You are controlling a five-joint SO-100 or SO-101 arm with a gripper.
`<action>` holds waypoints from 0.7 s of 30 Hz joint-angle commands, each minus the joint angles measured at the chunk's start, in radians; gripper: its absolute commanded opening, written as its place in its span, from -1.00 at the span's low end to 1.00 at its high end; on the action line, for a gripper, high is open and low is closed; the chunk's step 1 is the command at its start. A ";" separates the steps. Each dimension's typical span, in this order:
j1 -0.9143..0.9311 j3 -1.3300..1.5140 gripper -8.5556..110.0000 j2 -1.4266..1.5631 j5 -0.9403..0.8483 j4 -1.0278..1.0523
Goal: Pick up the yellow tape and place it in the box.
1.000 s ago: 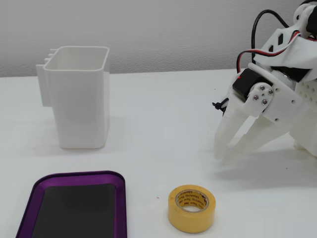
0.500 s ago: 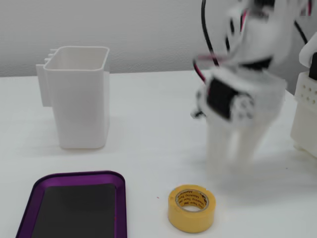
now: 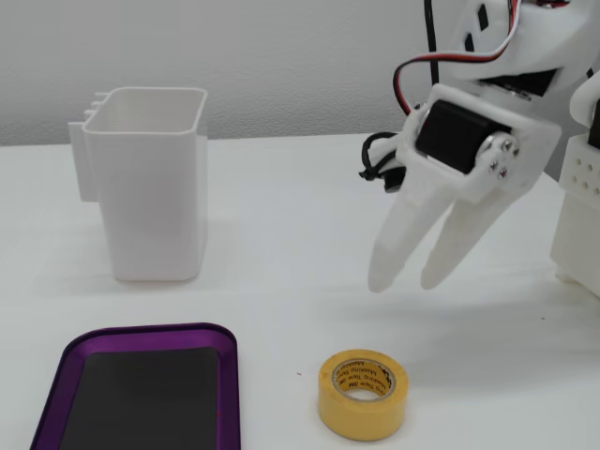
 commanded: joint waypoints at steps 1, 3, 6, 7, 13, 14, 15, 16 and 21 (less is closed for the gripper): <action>-0.057 -0.057 -0.52 -0.048 0.002 0.008; -0.089 -0.058 -0.52 -0.121 0.002 0.003; -0.104 -0.112 -0.52 -0.250 0.048 -0.008; -0.106 -0.137 -0.52 -0.293 0.055 -0.008; -0.100 -0.255 -0.52 -0.468 0.063 -0.028; -0.101 -0.267 -0.52 -0.483 0.063 -0.026; -0.104 -0.278 -0.52 -0.492 0.066 -0.028; -0.106 -0.284 -0.52 -0.500 0.072 -0.028; -0.107 -0.285 -0.53 -0.512 0.075 -0.049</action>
